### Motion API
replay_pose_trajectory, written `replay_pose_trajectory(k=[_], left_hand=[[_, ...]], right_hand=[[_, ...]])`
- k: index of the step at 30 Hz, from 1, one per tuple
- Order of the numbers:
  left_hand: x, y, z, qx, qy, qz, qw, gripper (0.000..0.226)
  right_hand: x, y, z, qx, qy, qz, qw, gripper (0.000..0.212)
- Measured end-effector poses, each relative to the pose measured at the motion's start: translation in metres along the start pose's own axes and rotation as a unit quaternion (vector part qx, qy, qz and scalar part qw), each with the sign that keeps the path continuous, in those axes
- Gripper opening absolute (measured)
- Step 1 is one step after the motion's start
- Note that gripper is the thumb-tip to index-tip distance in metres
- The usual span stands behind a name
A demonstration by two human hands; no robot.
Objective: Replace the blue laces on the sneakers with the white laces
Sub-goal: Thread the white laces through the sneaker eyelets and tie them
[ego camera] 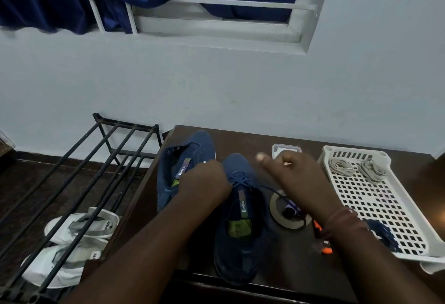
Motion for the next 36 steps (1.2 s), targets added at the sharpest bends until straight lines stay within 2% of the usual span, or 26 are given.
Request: replay_pose_trajectory(k=[3, 4, 6, 8, 10, 11, 13, 15, 16, 17, 18, 19, 20, 21, 22, 24, 25, 28, 29, 31, 33, 36], left_hand=[[0.000, 0.000, -0.001, -0.002, 0.003, 0.010, 1.000, 0.018], [0.000, 0.000, -0.001, -0.004, 0.003, 0.012, 1.000, 0.017], [0.000, 0.000, 0.000, -0.008, 0.003, 0.012, 1.000, 0.017], [0.000, 0.000, 0.000, -0.011, 0.002, 0.008, 1.000, 0.017], [-0.001, -0.001, 0.000, -0.011, 0.001, 0.010, 1.000, 0.017], [-0.002, -0.002, 0.000, -0.012, 0.002, 0.012, 1.000, 0.017], [-0.003, -0.003, 0.001, -0.018, 0.003, 0.018, 1.000, 0.017], [-0.004, -0.004, 0.002, -0.022, 0.002, 0.019, 1.000, 0.018], [-0.004, -0.004, 0.002, -0.022, 0.001, 0.019, 1.000, 0.018], [-0.005, -0.005, 0.001, -0.021, 0.001, 0.020, 1.000, 0.017], [-0.006, -0.004, -0.001, -0.019, 0.002, 0.022, 1.000, 0.016], [-0.006, -0.005, -0.004, -0.018, 0.008, 0.022, 1.000, 0.016], [-0.006, -0.005, -0.007, -0.019, 0.017, 0.021, 0.999, 0.015], [-0.006, -0.005, -0.010, -0.022, 0.032, 0.017, 0.999, 0.013], [-0.006, -0.005, -0.014, -0.029, 0.052, 0.011, 0.998, 0.011], [-0.004, -0.003, -0.018, -0.052, 0.095, 0.004, 0.994, 0.010], [-0.002, -0.001, -0.019, -0.059, 0.108, 0.004, 0.992, 0.014], [0.005, 0.007, -0.022, -0.069, 0.129, -0.001, 0.989, 0.020], [0.007, 0.009, -0.024, -0.068, 0.140, -0.004, 0.988, 0.018], [0.006, 0.009, -0.031, -0.051, 0.182, -0.028, 0.982, 0.011], [0.002, 0.009, -0.037, 0.003, 0.220, -0.062, 0.974, 0.008], [-0.001, 0.012, -0.036, 0.086, 0.243, -0.140, 0.956, 0.010]], right_hand=[[-0.005, 0.031, 0.012, -0.214, -0.113, 0.075, 0.967, 0.038], [-0.006, 0.042, 0.012, -0.280, -0.123, 0.099, 0.947, 0.033], [-0.008, 0.057, 0.008, -0.421, -0.097, 0.099, 0.896, 0.029], [-0.011, 0.066, 0.007, -0.497, -0.073, 0.087, 0.860, 0.029], [-0.014, 0.072, 0.009, -0.492, -0.068, 0.085, 0.864, 0.027], [-0.012, 0.071, 0.007, -0.463, -0.061, 0.088, 0.880, 0.024], [-0.004, 0.058, 0.004, -0.327, -0.037, 0.064, 0.942, 0.018], [0.005, 0.040, 0.001, -0.068, 0.021, 0.028, 0.997, 0.022], [0.009, 0.030, -0.001, 0.101, 0.053, 0.005, 0.994, 0.025], [0.012, 0.025, -0.003, 0.264, 0.084, -0.006, 0.961, 0.028], [0.012, 0.020, 0.000, 0.400, 0.100, -0.009, 0.911, 0.031], [0.011, 0.015, 0.002, 0.488, 0.092, -0.016, 0.868, 0.031], [0.010, 0.010, 0.003, 0.524, 0.084, -0.025, 0.847, 0.032], [0.010, 0.008, -0.002, 0.505, 0.090, -0.040, 0.857, 0.032], [0.007, 0.004, -0.005, 0.436, 0.096, -0.056, 0.893, 0.033], [0.006, 0.006, -0.016, 0.219, 0.081, -0.065, 0.970, 0.030], [0.005, 0.014, -0.022, 0.121, 0.082, -0.035, 0.989, 0.030], [0.003, 0.045, -0.029, -0.042, 0.103, 0.079, 0.991, 0.034], [0.002, 0.052, -0.030, -0.092, 0.094, 0.082, 0.988, 0.035], [0.003, 0.055, -0.029, -0.164, 0.066, 0.040, 0.983, 0.030], [0.002, 0.055, -0.026, -0.174, 0.048, 0.006, 0.983, 0.019], [0.001, 0.052, -0.025, -0.102, 0.054, -0.003, 0.993, 0.003]])
Point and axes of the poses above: each hand's wrist, its own x-axis towards the middle knuckle, its own y-axis out of the palm, z = x × y, the point moved 6 cm from there along x, towards the middle knuckle, and after that the axes turned 10 degrees about z, right-handed, at the moved point
